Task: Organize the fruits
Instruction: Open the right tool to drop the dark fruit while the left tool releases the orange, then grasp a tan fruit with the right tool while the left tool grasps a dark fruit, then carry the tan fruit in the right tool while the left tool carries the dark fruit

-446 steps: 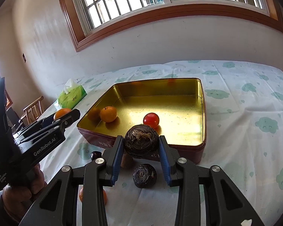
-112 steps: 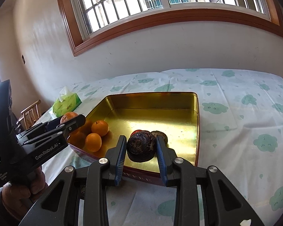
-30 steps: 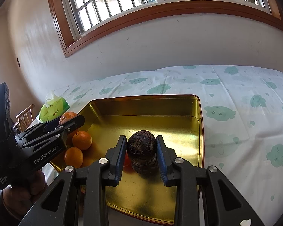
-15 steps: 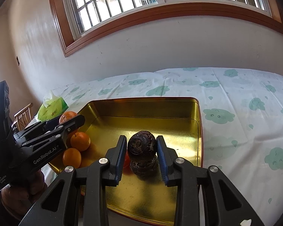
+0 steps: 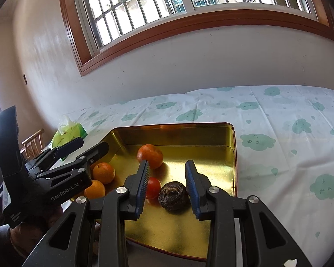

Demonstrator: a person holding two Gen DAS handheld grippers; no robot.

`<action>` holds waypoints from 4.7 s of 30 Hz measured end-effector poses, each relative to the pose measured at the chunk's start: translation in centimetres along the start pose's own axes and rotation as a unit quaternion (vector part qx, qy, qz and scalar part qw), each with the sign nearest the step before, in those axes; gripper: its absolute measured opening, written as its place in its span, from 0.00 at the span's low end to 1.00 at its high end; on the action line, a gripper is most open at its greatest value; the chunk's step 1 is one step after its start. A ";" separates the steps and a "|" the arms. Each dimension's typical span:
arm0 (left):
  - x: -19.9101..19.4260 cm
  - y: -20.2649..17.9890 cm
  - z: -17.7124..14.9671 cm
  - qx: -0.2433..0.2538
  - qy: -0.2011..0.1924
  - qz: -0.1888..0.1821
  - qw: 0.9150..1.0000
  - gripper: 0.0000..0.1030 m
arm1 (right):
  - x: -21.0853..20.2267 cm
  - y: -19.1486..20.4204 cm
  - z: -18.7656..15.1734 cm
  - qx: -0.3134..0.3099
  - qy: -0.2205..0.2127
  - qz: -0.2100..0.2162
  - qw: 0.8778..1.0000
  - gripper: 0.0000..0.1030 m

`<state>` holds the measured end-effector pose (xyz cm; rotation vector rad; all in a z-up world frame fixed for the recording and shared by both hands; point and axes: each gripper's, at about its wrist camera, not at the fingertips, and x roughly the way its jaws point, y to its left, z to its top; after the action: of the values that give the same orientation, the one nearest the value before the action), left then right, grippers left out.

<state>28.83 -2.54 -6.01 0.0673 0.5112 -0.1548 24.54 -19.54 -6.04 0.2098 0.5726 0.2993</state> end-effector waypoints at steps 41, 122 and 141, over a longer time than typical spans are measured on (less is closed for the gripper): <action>-13.0 3.9 -7.3 -0.026 0.071 -0.006 0.997 0.67 | 1.0 3.5 -6.4 0.012 0.162 0.033 0.986 0.23; -15.4 -1.7 -6.9 -0.051 0.052 -0.011 0.997 0.25 | -10.3 3.6 -7.2 -0.014 0.054 0.010 0.998 0.23; -18.4 -2.9 -4.0 -0.048 0.014 -0.029 0.998 0.25 | -14.3 4.6 -4.5 -0.037 0.015 -0.002 0.999 0.23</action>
<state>10.62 -2.55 -0.55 -0.0400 0.5474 -0.1861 9.55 -19.55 -1.30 0.1339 0.5907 0.3201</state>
